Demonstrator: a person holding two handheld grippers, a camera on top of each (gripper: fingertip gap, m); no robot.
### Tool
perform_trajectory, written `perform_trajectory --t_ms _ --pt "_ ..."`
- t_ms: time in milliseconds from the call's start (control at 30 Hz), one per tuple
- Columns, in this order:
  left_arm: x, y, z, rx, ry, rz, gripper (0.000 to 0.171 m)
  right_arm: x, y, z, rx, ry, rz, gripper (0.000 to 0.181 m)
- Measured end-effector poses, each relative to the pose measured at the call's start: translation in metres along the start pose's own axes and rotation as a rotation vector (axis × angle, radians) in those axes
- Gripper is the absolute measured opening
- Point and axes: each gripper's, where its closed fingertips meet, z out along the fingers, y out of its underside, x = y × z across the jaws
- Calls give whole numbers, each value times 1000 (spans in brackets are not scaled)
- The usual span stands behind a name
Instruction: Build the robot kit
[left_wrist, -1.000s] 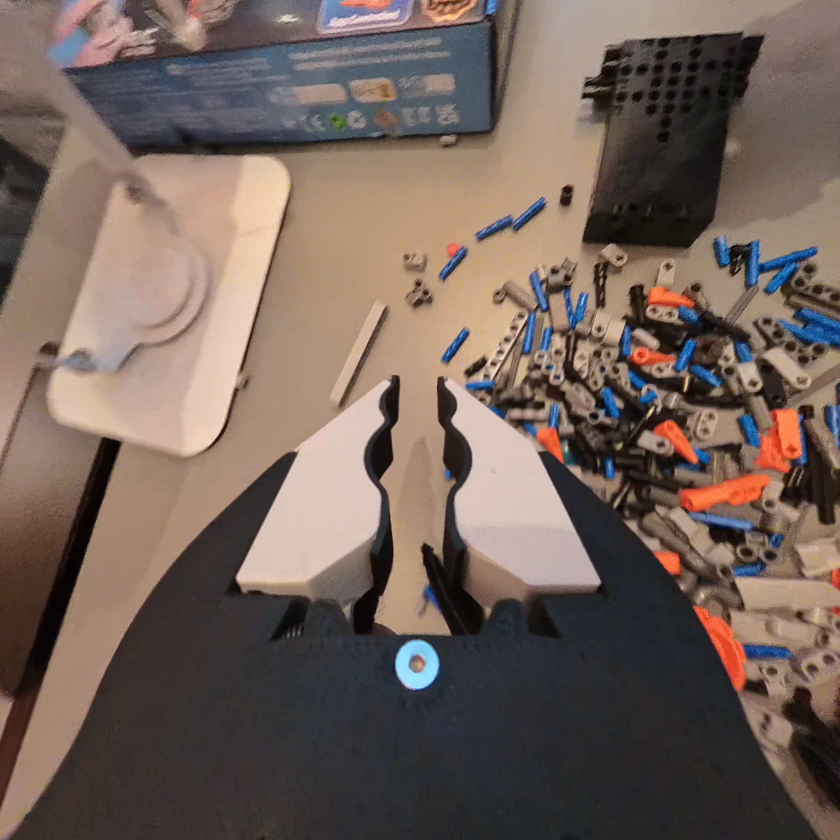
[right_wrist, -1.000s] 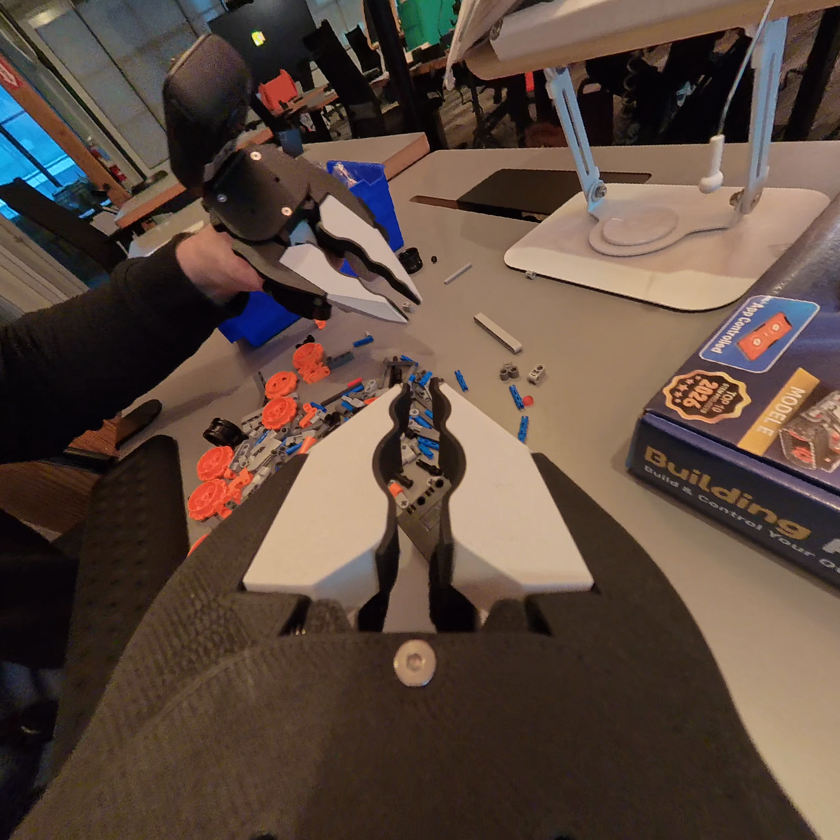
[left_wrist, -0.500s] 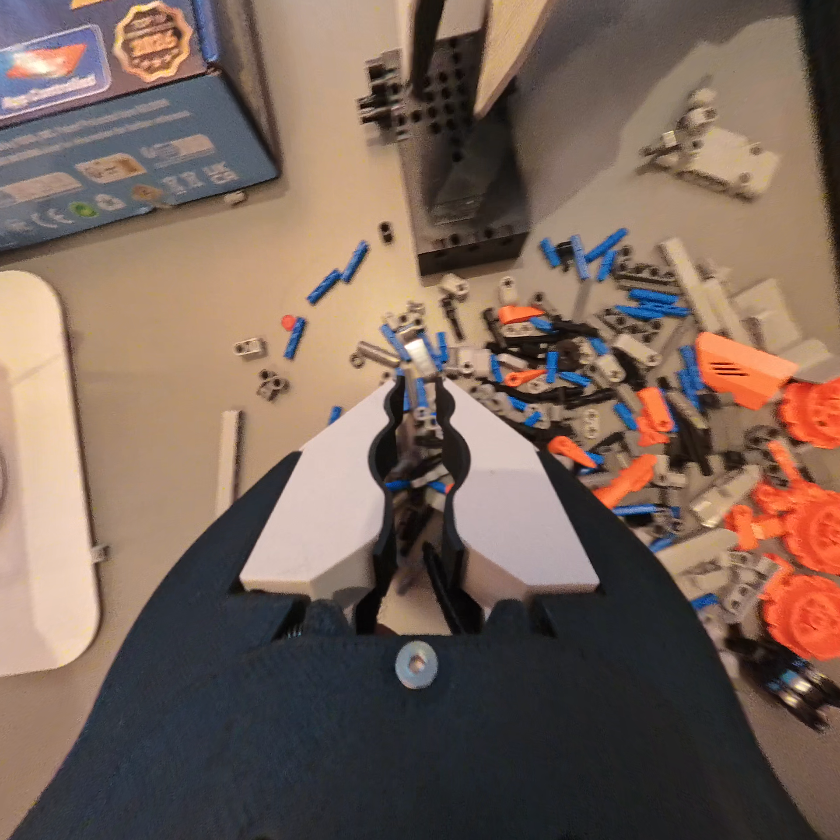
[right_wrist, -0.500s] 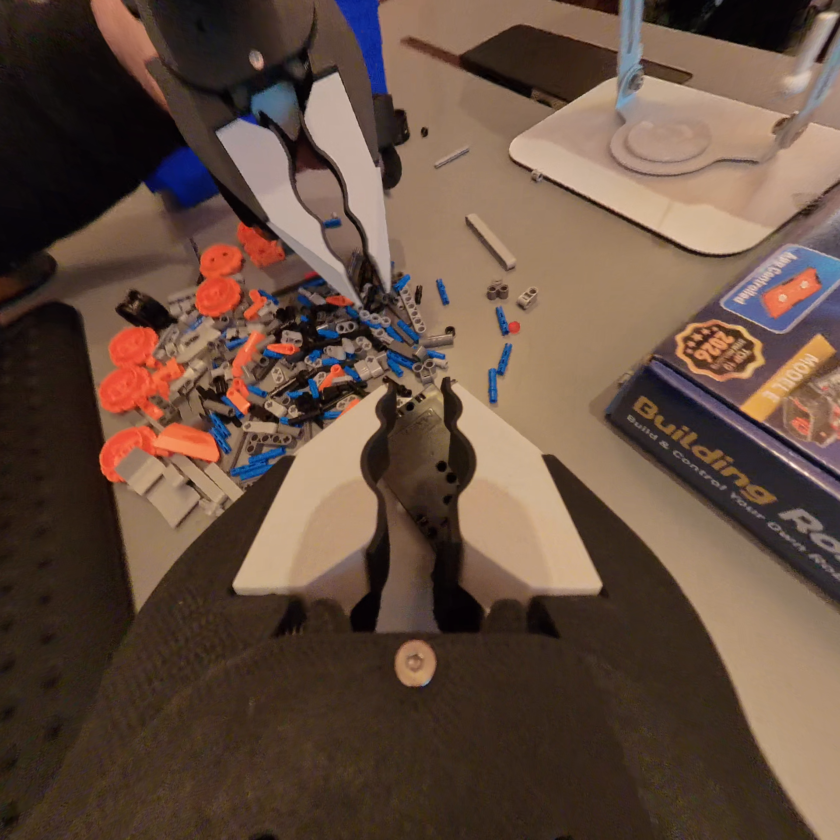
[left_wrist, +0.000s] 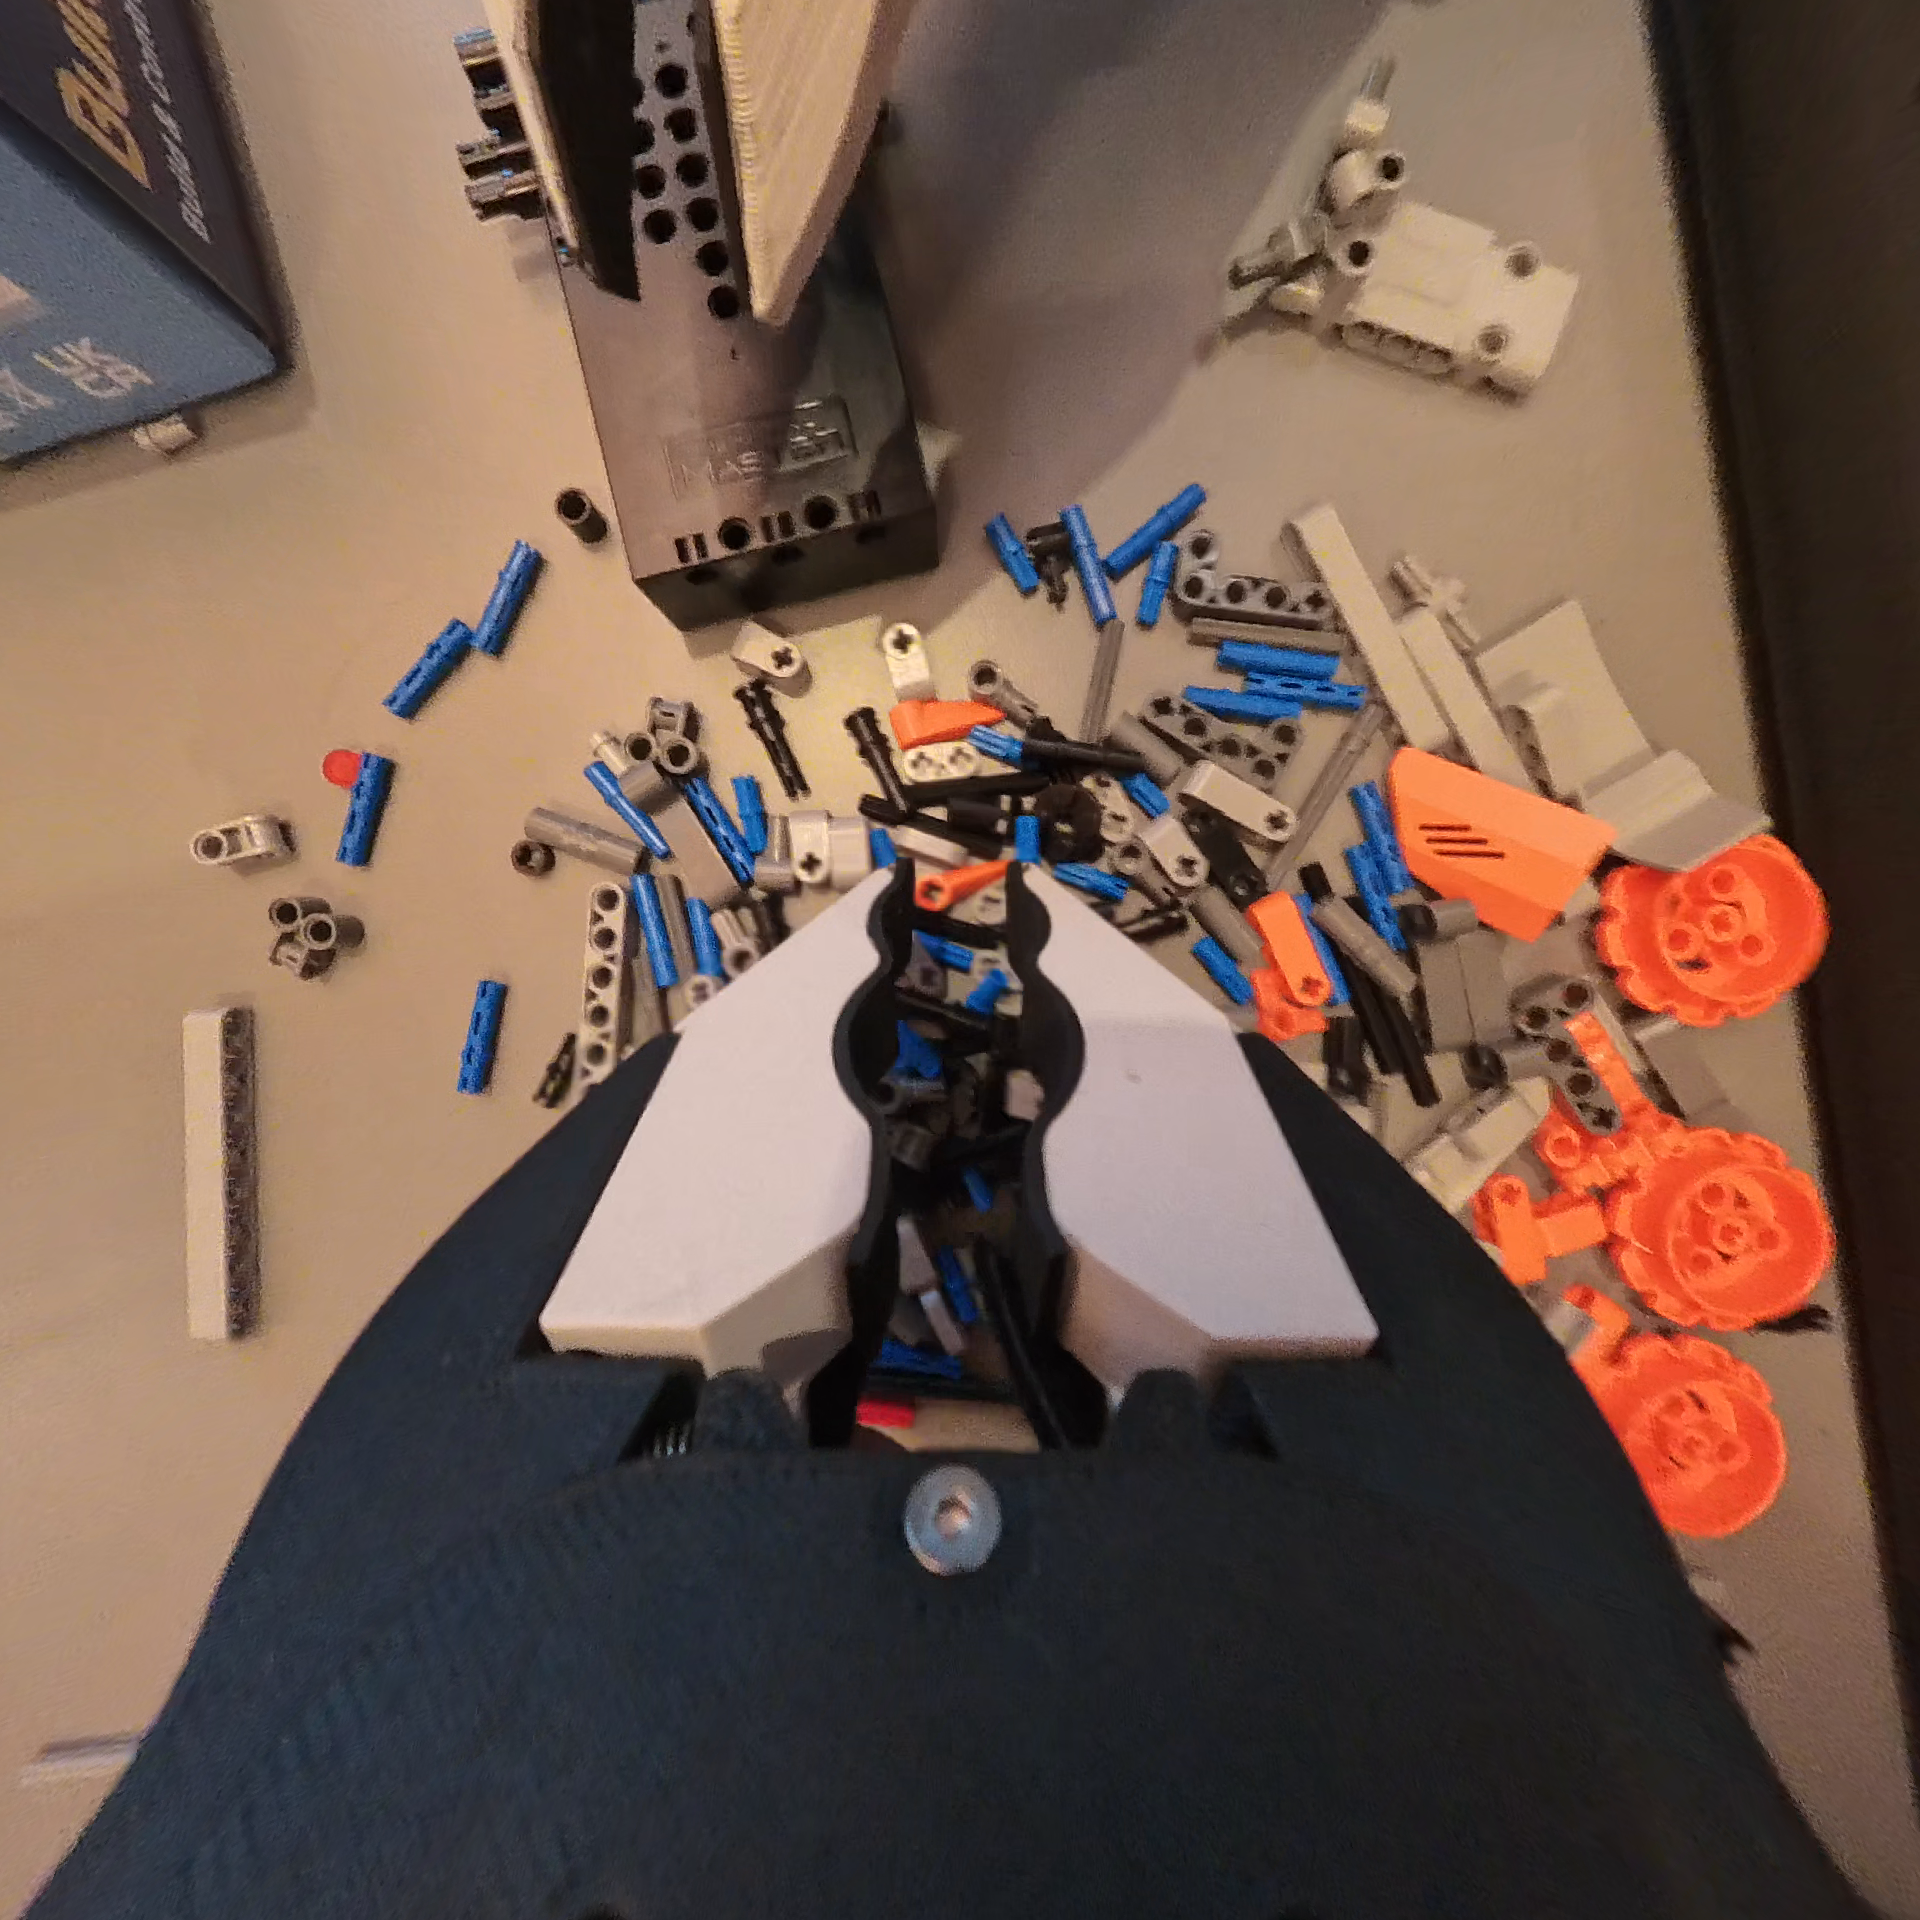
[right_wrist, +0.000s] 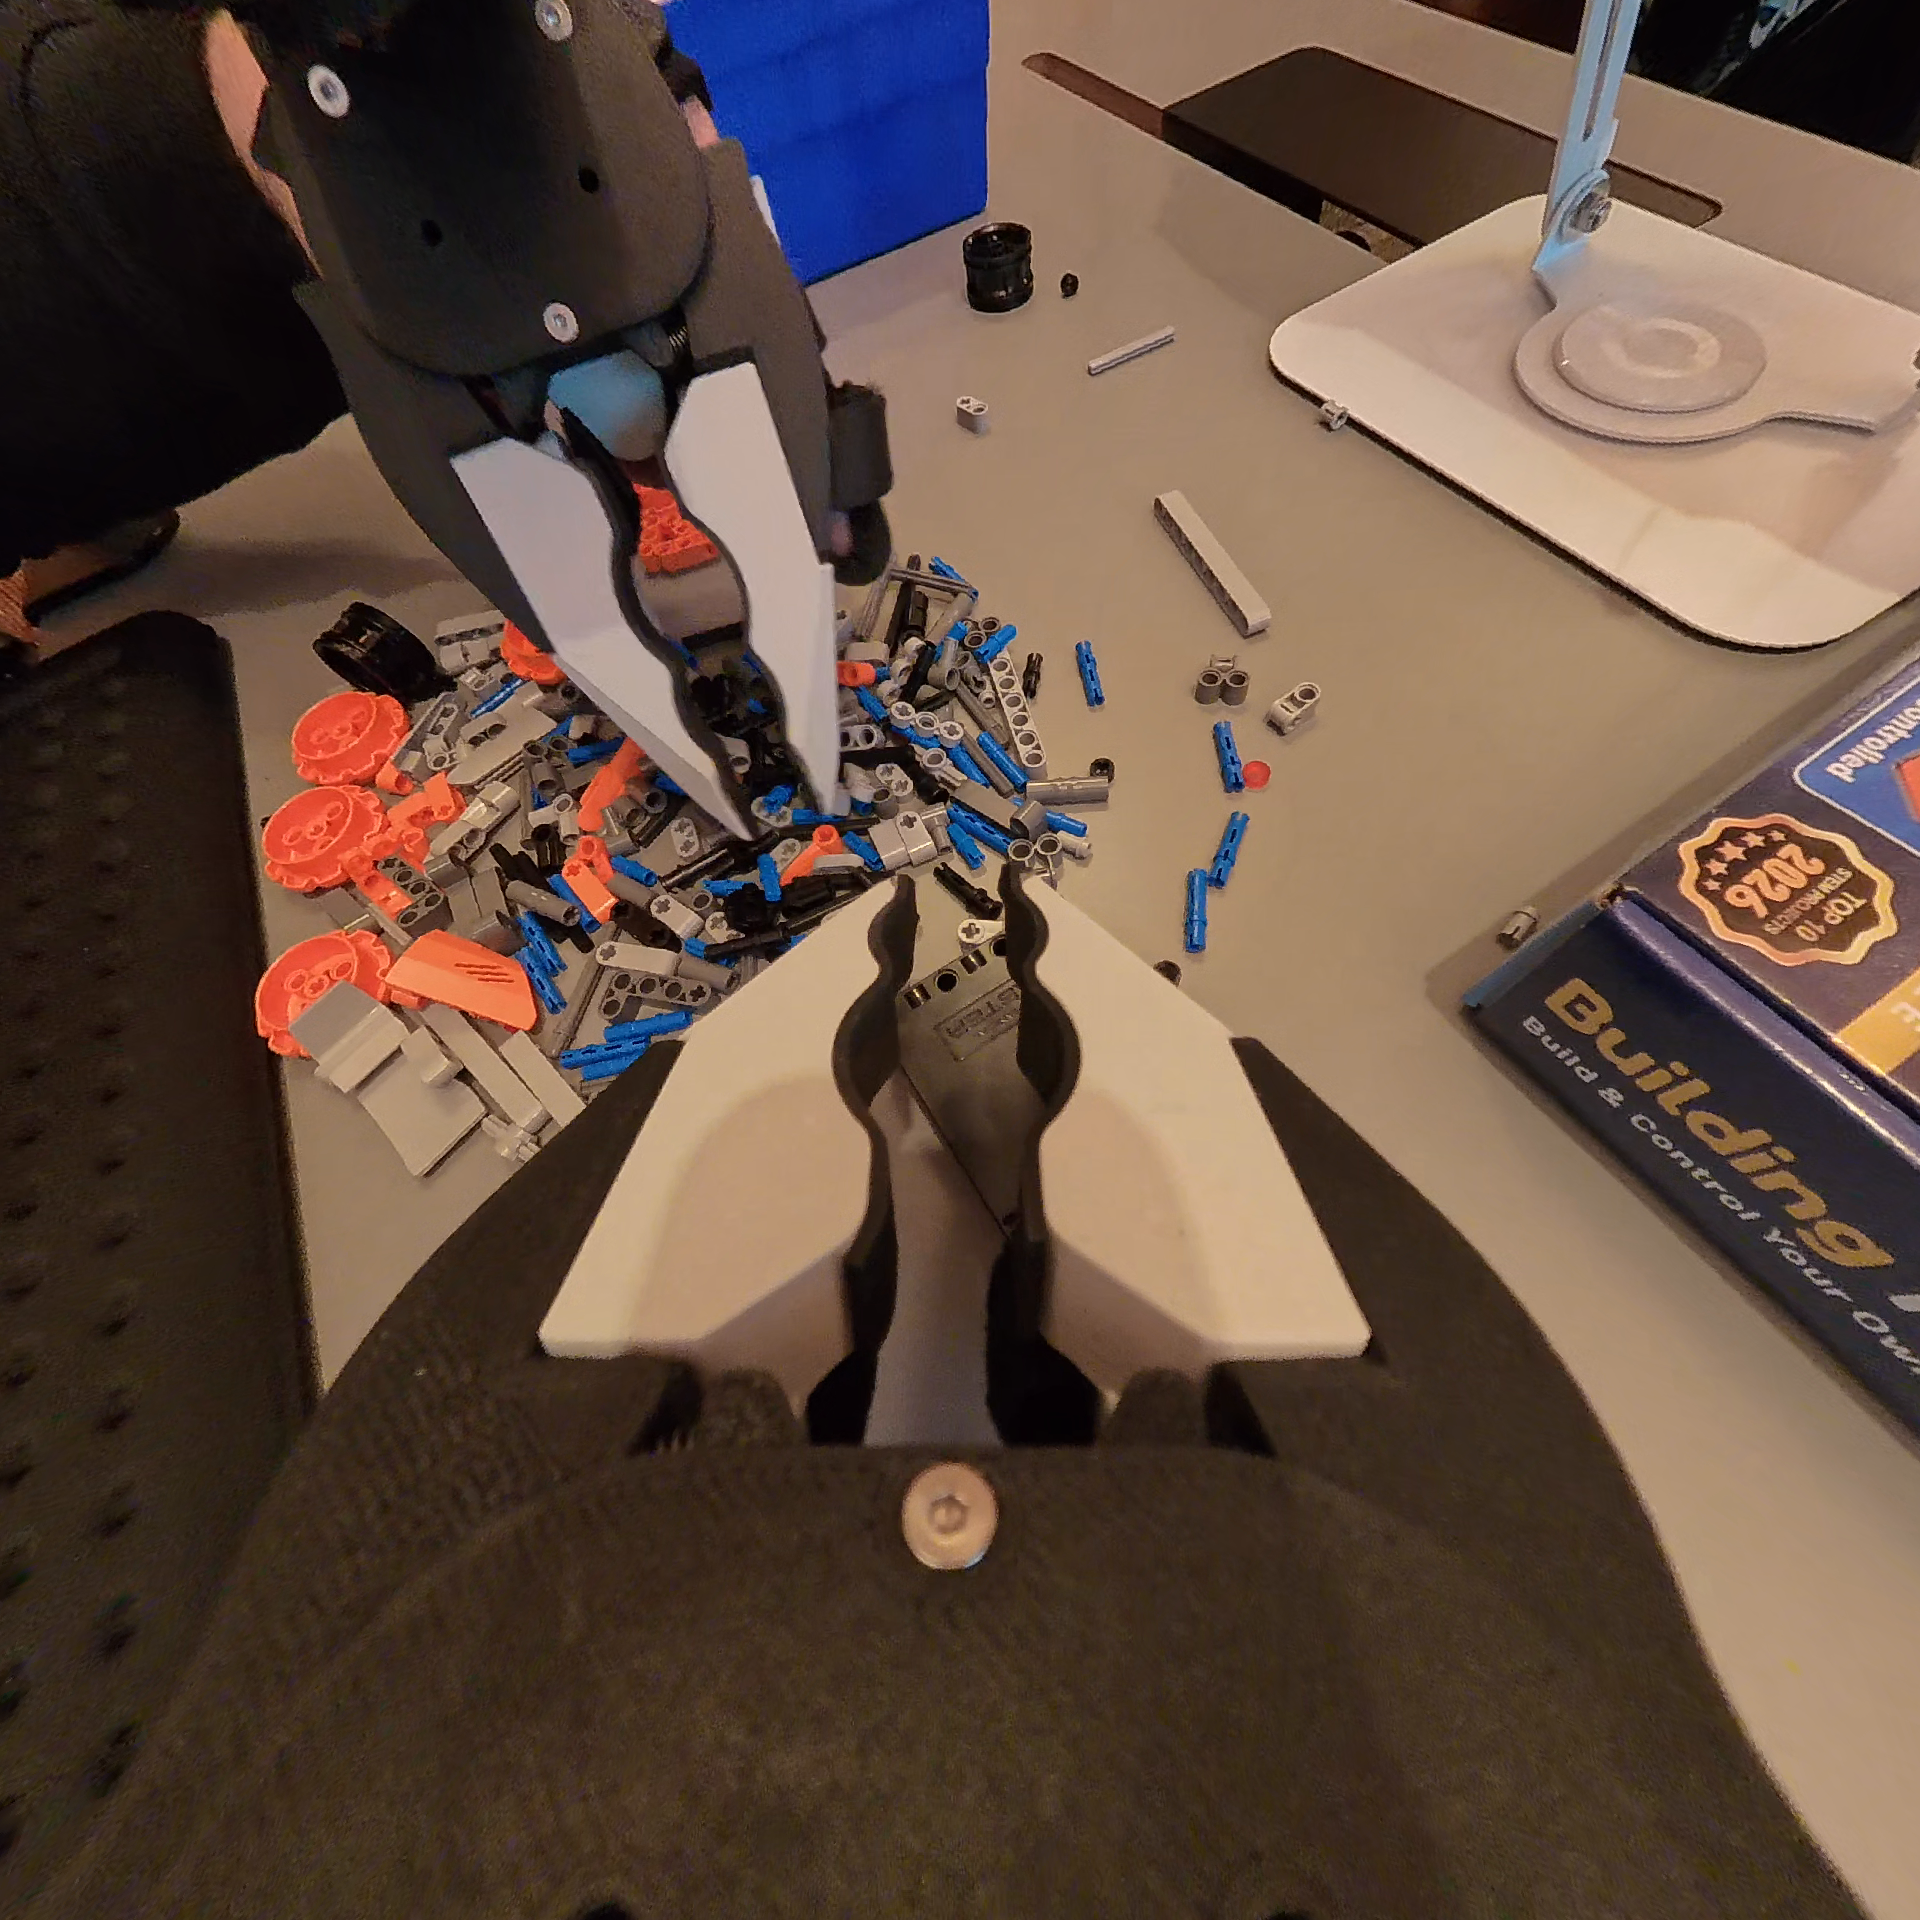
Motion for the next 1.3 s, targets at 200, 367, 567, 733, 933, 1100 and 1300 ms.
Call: perform_trajectory --t_ms 200,367,567,733,933,1100,1300 --pt "18 11 -8 -3 65 14 14 -5 -4 -1 14 -14 -11 15" --pt "16 27 -7 -71 45 5 16 -3 -4 -2 16 -10 -7 15" --pt "19 53 -25 -100 34 -77 17 -5 -3 -2 12 -16 -8 14" --pt "7 61 -45 -63 -61 -117 19 -4 -3 -2 14 -17 -5 14" --pt "6 56 -40 -44 -72 -119 16 -4 -1 0 8 -17 -2 14" --pt "1 61 -36 -55 -83 -123 13 -3 -1 0 11 -19 2 14" --pt "9 60 -37 -37 -37 -87 12 -5 -1 2 6 -26 -3 13"
